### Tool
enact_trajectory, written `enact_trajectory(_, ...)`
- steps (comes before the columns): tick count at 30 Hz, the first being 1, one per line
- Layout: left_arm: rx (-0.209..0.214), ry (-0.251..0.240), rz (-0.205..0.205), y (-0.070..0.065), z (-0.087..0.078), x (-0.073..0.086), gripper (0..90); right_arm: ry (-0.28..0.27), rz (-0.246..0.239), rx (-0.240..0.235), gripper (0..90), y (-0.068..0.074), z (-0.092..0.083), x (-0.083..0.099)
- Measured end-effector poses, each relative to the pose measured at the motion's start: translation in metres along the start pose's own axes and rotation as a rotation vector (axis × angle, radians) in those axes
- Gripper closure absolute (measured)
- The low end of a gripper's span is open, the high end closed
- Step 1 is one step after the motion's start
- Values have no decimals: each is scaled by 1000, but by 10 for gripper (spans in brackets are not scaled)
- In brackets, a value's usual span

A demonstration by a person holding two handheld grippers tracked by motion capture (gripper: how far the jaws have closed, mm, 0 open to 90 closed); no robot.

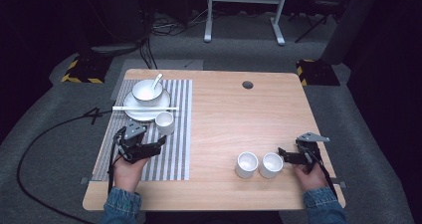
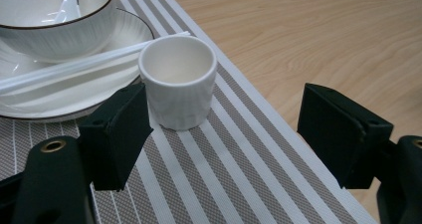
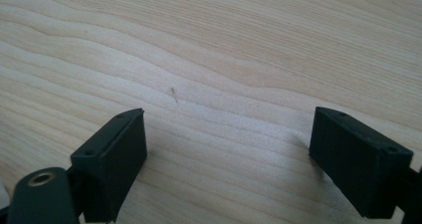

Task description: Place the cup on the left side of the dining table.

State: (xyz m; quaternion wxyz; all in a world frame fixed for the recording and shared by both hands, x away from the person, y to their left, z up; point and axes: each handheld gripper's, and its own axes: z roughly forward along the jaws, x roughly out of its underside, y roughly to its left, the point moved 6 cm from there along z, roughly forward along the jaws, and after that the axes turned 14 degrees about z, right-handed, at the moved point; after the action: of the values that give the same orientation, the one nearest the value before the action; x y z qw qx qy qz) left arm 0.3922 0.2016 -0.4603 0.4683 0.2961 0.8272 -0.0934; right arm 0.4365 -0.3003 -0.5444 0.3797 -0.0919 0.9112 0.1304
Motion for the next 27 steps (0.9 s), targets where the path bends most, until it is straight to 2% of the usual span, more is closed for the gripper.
enact_trajectory(3,24,3,21,-6,-13,2,212,0,0,0,151,0,0,0)
enact_trajectory(8,31,6,33,-11,-23,7,212,0,0,0,151,0,0,0)
enact_trajectory(11,38,26,49,-14,-23,13,212,0,0,0,150,0,0,0)
enact_trajectory(18,55,49,57,-18,-24,21,212,0,0,0,150,0,0,0)
enact_trajectory(27,66,112,72,-22,-25,46,212,0,-2,0,151,0,0,0)
